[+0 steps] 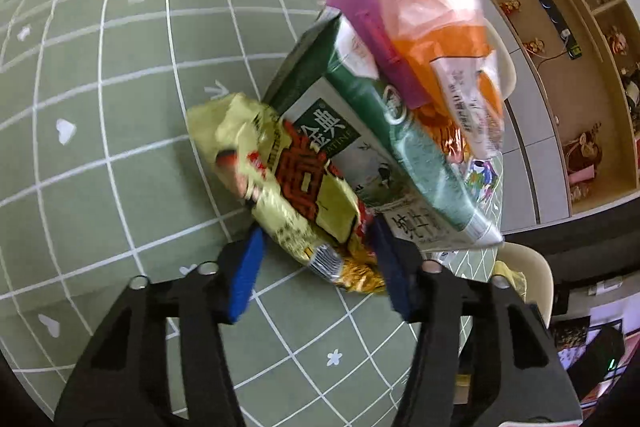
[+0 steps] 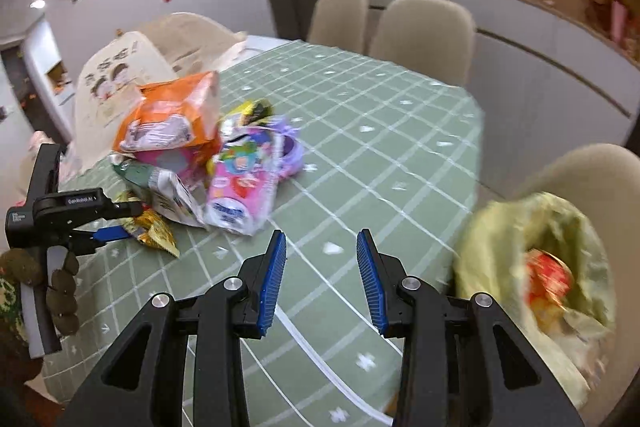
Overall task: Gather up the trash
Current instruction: 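Grasp the yellow wrapper with the left tool while the right tool grasps the milk carton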
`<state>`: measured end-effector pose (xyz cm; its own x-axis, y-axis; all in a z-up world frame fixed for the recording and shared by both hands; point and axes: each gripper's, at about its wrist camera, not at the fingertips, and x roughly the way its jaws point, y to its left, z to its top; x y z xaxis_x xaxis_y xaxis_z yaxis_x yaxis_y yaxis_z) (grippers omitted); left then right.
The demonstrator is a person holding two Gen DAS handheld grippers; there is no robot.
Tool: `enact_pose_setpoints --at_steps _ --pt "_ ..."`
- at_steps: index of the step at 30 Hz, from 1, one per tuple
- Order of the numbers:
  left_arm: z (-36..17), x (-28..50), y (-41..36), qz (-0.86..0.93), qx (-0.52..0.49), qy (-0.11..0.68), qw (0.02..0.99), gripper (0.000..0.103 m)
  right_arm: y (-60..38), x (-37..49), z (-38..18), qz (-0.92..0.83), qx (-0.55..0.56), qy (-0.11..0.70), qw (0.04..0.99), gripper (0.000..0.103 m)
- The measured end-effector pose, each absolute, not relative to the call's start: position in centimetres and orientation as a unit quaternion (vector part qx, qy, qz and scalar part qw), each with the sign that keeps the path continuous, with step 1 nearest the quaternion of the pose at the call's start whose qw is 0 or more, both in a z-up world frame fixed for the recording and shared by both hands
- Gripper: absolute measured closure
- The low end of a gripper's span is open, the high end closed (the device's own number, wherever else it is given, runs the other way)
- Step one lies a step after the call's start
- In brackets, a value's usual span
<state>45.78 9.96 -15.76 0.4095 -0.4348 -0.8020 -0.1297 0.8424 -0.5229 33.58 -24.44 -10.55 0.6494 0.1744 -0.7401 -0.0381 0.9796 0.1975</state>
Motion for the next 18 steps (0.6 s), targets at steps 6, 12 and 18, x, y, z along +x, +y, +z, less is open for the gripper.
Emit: enact_pose_setpoints --at_steps 6,12,18 --pt "-12.4 43.0 11.8 -0.079 -0.2 0.505 0.836 0.063 -22.2 38.7 -12.8 0.127 0.11 0.424 0.89 0.066" --pt "-9.7 39.4 13.4 -0.053 -0.153 0.493 0.855 0.062 -20.1 42.5 -14.5 0.158 0.117 0.434 0.879 0.056" --pt "-9.4 36.5 14.9 -0.023 -0.151 0.494 0.856 0.061 -18.9 43.5 -13.4 0.172 0.099 0.403 0.893 0.056"
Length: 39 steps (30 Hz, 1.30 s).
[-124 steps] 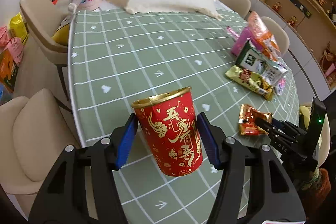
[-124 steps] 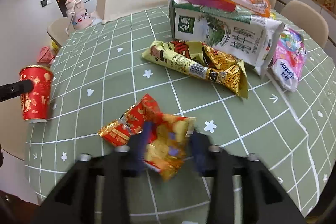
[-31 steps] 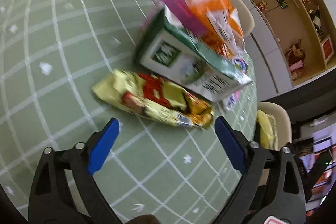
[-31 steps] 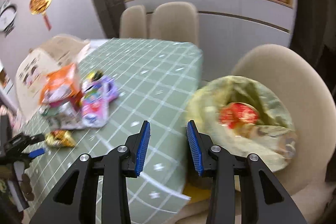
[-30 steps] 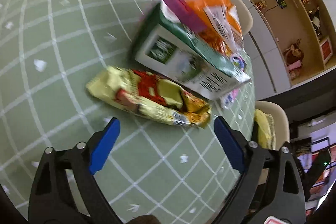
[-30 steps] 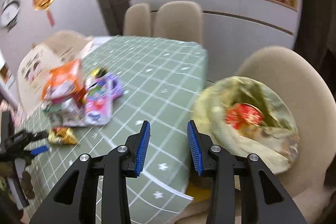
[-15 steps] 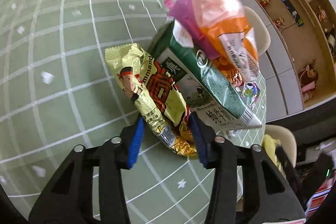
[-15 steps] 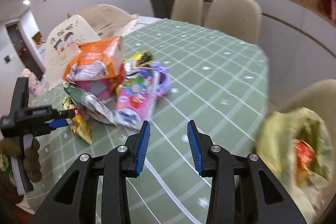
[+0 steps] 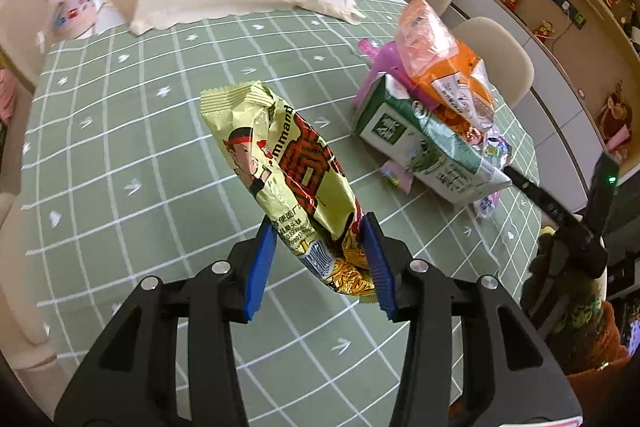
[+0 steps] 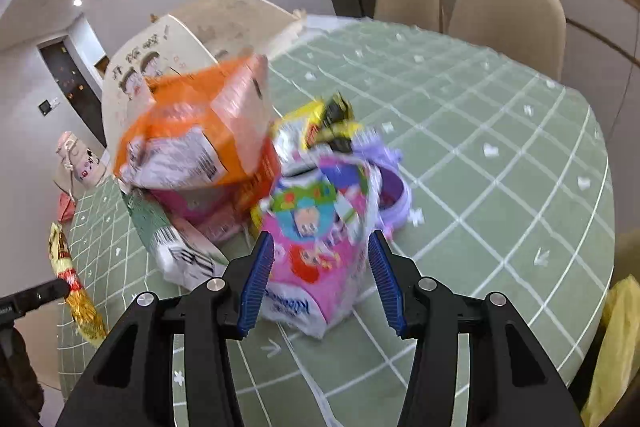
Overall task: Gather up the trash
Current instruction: 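Grasp the yellow wrapper with the left tool while the right tool grasps the milk carton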
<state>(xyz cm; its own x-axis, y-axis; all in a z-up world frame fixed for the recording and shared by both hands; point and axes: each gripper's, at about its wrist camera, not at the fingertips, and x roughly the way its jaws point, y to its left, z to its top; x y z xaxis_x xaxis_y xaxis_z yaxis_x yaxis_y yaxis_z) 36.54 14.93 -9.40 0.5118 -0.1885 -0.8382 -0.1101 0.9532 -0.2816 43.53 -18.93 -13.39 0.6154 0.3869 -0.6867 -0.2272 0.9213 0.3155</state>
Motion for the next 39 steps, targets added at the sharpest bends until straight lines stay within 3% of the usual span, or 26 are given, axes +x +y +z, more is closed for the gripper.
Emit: enact_pose_setpoints --at_steps 6,16,29,39 --pt "-9.7 35.4 15.9 -0.003 -0.162 0.498 0.852 0.061 -15.7 44.0 -11.1 0.263 0.052 0.384 0.884 0.056" --pt "-9.4 35.0 16.9 -0.004 -0.176 0.49 0.854 0.059 -9.5 40.7 -12.8 0.384 0.025 0.46 0.801 0.056" --pt "-9.5 33.4 18.6 0.009 -0.196 0.487 0.851 0.059 -5.0 39.7 -11.4 0.401 -0.059 0.424 0.81 0.055" --pt "-9.9 31.1 20.6 0.048 -0.22 0.482 0.847 0.059 -0.2 41.4 -15.3 0.414 -0.135 0.465 0.771 0.049"
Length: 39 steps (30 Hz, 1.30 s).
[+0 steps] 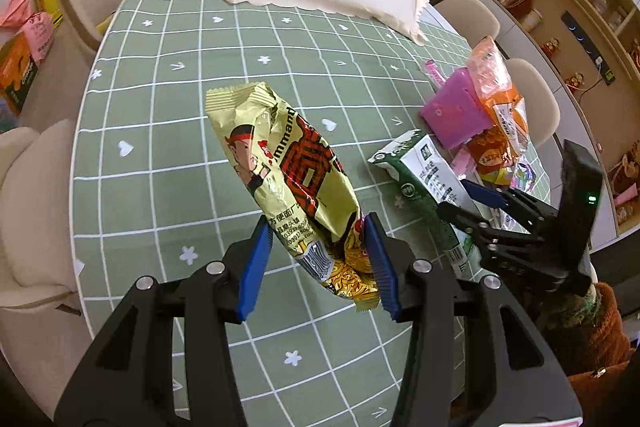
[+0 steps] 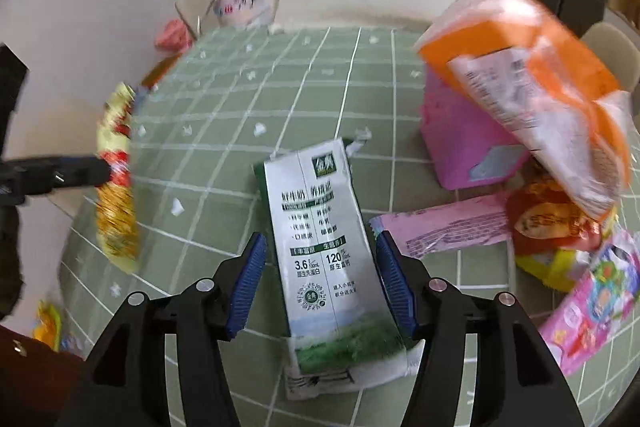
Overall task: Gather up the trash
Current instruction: 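Grasp the yellow wrapper with the left tool while the right tool grasps the milk carton, then carry wrapper and milk carton to the yellow trash bag and release both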
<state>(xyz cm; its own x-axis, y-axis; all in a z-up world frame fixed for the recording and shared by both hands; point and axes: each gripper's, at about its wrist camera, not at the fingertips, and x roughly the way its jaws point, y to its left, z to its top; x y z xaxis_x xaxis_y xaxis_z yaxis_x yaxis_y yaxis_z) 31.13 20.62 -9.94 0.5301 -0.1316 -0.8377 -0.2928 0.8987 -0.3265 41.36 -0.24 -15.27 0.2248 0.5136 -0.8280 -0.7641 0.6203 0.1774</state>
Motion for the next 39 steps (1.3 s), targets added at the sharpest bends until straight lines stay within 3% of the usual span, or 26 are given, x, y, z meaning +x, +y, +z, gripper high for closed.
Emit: enact_pose_setpoints --at_steps 8,23,33,39 --pt "-10.0 30.5 21.0 0.055 -0.206 0.488 0.846 0.059 0.1 40.9 -15.4 0.395 -0.14 0.467 0.778 0.052" --pt "-6.3 34.2 17.0 -0.054 -0.101 0.449 0.886 0.059 -7.1 36.5 -6.0 0.268 -0.061 0.391 0.878 0.052" --pt "-2.2 37.9 10.3 -0.209 -0.004 0.395 0.895 0.059 -13.7 29.9 -1.3 0.098 -0.024 0.35 0.931 0.052" --pt "0.9 38.6 4.7 -0.286 0.004 0.357 0.889 0.059 -18.4 25.8 1.0 0.021 0.0 0.326 0.945 0.052"
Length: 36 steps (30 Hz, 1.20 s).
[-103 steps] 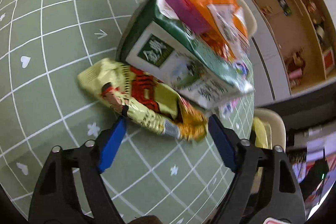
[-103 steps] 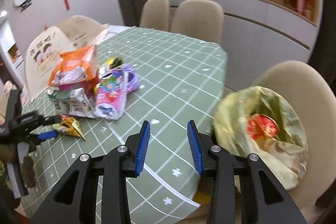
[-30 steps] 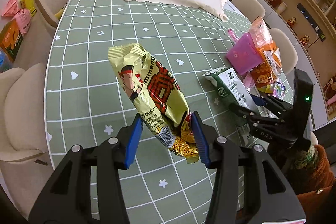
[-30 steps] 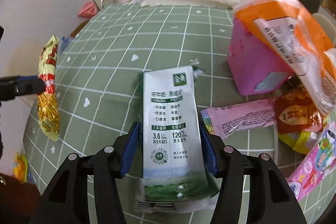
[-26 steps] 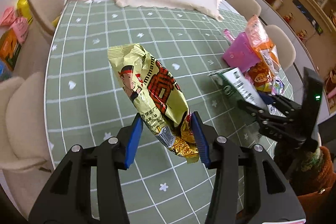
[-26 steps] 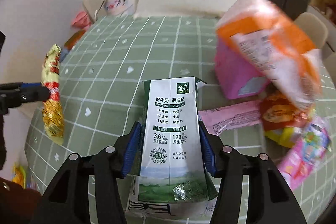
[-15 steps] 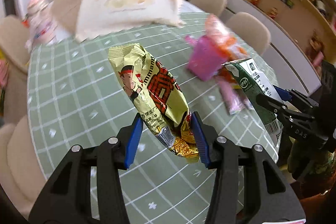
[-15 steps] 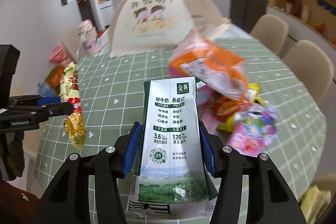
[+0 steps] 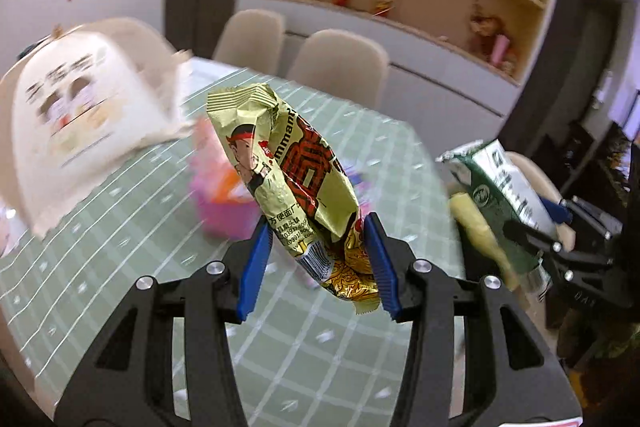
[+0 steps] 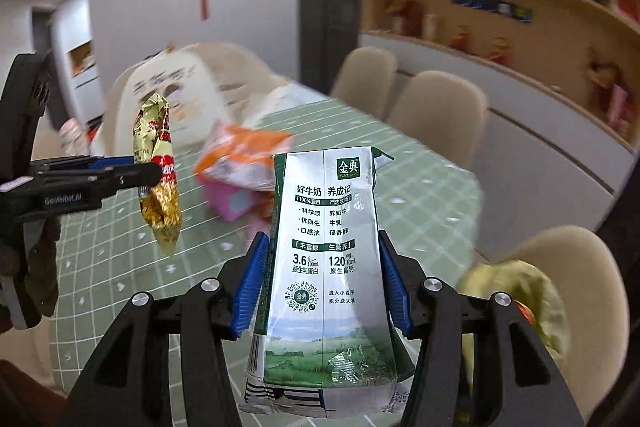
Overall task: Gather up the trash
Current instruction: 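Carry wrapper and milk carton to the yellow trash bag and release both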
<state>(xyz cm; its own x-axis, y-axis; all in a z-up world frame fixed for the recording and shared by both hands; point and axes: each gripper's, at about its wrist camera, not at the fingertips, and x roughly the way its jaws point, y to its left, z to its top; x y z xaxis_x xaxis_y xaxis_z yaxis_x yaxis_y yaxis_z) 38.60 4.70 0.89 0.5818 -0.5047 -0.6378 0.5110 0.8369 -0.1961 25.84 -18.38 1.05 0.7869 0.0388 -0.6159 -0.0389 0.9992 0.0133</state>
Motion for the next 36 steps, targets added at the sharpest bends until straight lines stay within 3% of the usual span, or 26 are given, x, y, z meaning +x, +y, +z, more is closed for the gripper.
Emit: enact_pose_setpoints --at_steps 8,30,33,35,36 --pt "1.7 37.8 -3.1 -0.361 0.003 0.341 0.868 0.059 -26.3 22.6 2.4 -0.046 0.019 0.314 0.948 0.052" --pt "-5.2 36.2 -28.9 -0.47 0.034 0.416 0.778 0.058 -47.1 17.4 -1.2 -0.121 0.062 0.301 0.944 0.052" --pt "-6.0 36.5 -31.3 -0.486 0.031 0.421 0.765 0.051 -48.5 17.5 -1.3 -0.123 0.059 0.299 0.944 0.052" --pt "-6.9 36.8 -32.3 -0.499 0.024 0.434 0.75 0.031 -49.5 17.7 -1.6 -0.122 0.06 0.3 0.944 0.052" --pt "-7.3 37.0 -32.7 -0.5 0.023 0.441 0.745 0.028 -50.0 17.9 -1.7 -0.119 0.063 0.301 0.944 0.052"
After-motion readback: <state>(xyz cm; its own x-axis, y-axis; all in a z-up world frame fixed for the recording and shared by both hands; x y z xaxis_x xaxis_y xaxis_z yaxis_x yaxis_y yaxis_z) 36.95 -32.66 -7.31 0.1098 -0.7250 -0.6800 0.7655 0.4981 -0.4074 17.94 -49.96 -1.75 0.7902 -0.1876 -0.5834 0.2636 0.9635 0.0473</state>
